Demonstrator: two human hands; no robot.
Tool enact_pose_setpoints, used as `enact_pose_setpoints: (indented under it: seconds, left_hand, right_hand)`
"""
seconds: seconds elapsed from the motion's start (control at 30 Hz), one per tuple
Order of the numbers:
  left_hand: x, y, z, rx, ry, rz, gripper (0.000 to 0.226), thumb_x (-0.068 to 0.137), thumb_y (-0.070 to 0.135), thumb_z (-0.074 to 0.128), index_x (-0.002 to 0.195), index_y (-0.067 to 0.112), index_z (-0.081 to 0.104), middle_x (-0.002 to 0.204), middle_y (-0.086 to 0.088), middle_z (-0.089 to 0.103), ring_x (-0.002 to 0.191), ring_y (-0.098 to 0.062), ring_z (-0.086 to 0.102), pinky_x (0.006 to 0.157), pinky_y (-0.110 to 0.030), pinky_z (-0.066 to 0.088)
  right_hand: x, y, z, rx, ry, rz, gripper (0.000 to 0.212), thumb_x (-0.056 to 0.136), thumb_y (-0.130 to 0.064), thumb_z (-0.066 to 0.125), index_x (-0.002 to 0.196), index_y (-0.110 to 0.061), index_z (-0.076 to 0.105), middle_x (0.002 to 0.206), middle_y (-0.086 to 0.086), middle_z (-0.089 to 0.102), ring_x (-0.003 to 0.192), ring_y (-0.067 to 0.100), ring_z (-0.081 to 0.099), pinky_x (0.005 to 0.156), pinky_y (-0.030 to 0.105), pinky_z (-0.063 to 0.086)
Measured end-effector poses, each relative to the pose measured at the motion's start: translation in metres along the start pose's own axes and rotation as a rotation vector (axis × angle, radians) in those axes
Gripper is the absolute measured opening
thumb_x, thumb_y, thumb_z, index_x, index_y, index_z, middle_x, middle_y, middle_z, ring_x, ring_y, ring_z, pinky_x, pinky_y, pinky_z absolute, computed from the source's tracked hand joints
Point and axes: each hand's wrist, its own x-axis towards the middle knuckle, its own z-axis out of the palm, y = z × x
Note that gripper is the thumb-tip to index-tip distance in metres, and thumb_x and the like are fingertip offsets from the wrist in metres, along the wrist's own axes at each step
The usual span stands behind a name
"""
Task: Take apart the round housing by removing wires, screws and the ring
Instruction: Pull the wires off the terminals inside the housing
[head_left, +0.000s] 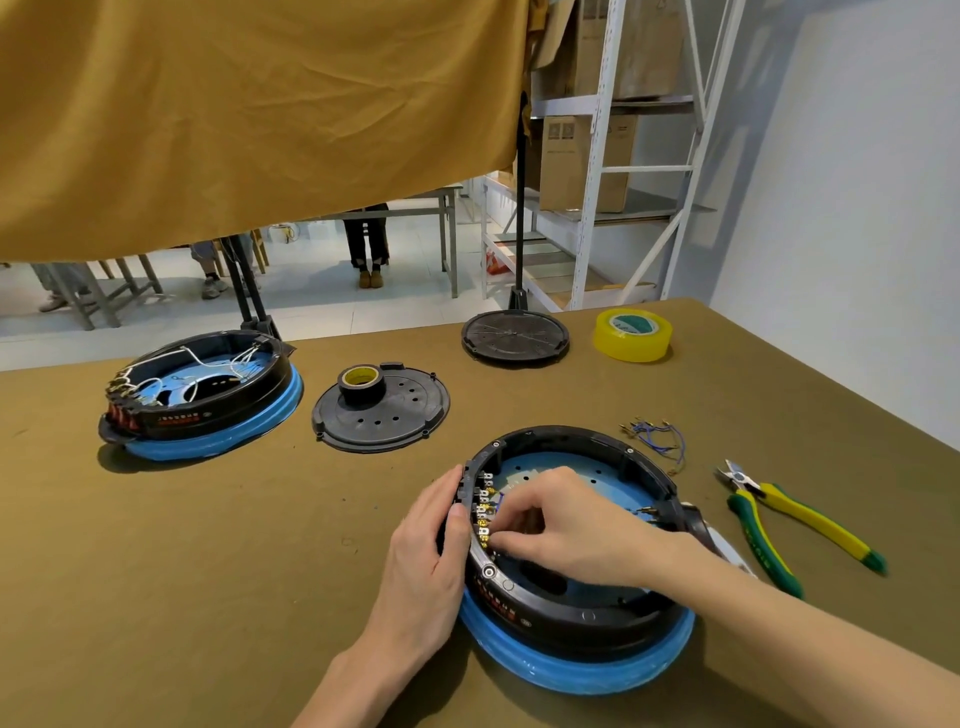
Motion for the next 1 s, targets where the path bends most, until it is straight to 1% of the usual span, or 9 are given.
enact_pose_setpoints:
  seconds: [0.13,0.2,0.3,0.43,0.53,0.6,0.67,0.83,1.0]
  left_hand:
    - [-0.002,-0.001,-0.002,0.014,-0.113,-0.046,0.065,0.1,0.065,0.025,0.159,0.038,0.023,0.163,0.023,0.029,0.148,0.014,0.02,0.128,-0.035,0.02]
    - [-0.002,0.0,-0.003,0.019,-0.144,-0.054,0.069,0.095,0.07,0.023,0.159,0.043,0.019,0.161,0.03,0.027,0.148,0.015,0.017,0.128,-0.038,0.018]
    - [-0.001,0.002,-0.002,0.028,-0.156,-0.056,0.062,0.094,0.071,0.021,0.153,0.052,0.016,0.153,0.043,0.022,0.146,0.019,0.015,0.128,-0.038,0.018]
    - [-0.001,0.002,-0.001,0.035,-0.136,-0.046,0.062,0.094,0.073,0.019,0.152,0.051,0.017,0.16,0.029,0.028,0.148,0.013,0.019,0.128,-0.042,0.021]
    - [-0.001,0.001,-0.001,0.03,-0.129,-0.045,0.061,0.094,0.073,0.021,0.151,0.05,0.019,0.159,0.028,0.031,0.147,0.013,0.021,0.127,-0.041,0.023]
    - [0.0,0.001,-0.002,0.037,-0.126,-0.045,0.063,0.093,0.073,0.021,0.151,0.049,0.02,0.159,0.027,0.031,0.147,0.014,0.021,0.127,-0.039,0.023]
    - [0.001,0.001,-0.001,0.045,-0.122,-0.047,0.068,0.093,0.073,0.02,0.154,0.045,0.021,0.161,0.023,0.032,0.147,0.012,0.022,0.127,-0.038,0.024]
    - [0.001,0.001,-0.001,0.056,-0.119,-0.059,0.074,0.091,0.077,0.02,0.156,0.043,0.021,0.162,0.022,0.03,0.148,0.01,0.022,0.127,-0.036,0.023]
    - [0.001,0.001,-0.001,0.059,-0.111,-0.057,0.077,0.09,0.077,0.021,0.157,0.04,0.023,0.162,0.02,0.032,0.147,0.011,0.023,0.125,-0.031,0.023]
  right_hand:
    - [-0.004,0.002,0.0,-0.011,0.021,-0.016,0.013,0.094,-0.032,0.07,0.087,-0.024,0.078,0.075,-0.017,0.068,0.073,0.006,0.064,0.065,0.015,0.046]
    - [-0.005,0.003,0.002,-0.021,0.014,-0.025,0.013,0.094,-0.031,0.069,0.087,-0.024,0.077,0.071,-0.022,0.065,0.071,0.003,0.061,0.064,0.014,0.043]
    - [-0.005,0.005,0.001,-0.049,0.025,0.011,0.013,0.095,-0.031,0.069,0.089,-0.023,0.077,0.07,-0.017,0.064,0.067,0.003,0.059,0.062,0.018,0.042]
    - [-0.005,0.004,0.003,-0.104,0.031,-0.013,0.013,0.095,-0.033,0.067,0.09,-0.024,0.075,0.075,-0.015,0.064,0.072,0.003,0.058,0.065,0.016,0.04]
    - [-0.002,0.003,-0.002,-0.008,-0.045,0.049,0.013,0.095,-0.032,0.067,0.09,-0.022,0.075,0.073,-0.012,0.065,0.066,0.001,0.057,0.062,0.016,0.041]
    - [0.003,0.002,-0.01,0.09,-0.13,0.133,0.017,0.095,-0.034,0.069,0.089,-0.02,0.075,0.071,0.0,0.067,0.06,0.005,0.055,0.06,0.023,0.043]
    - [0.009,0.001,-0.02,0.153,-0.135,0.196,0.022,0.096,-0.035,0.069,0.09,-0.015,0.076,0.065,0.005,0.064,0.057,0.013,0.052,0.059,0.031,0.043]
    - [0.015,0.0,-0.043,0.161,-0.173,0.313,0.022,0.096,-0.037,0.069,0.099,-0.016,0.074,0.064,0.002,0.065,0.048,0.015,0.049,0.051,0.026,0.042]
    - [0.014,-0.002,-0.055,0.319,-0.239,0.42,0.019,0.097,-0.03,0.07,0.1,-0.012,0.074,0.067,0.002,0.063,0.044,0.012,0.042,0.046,0.024,0.043]
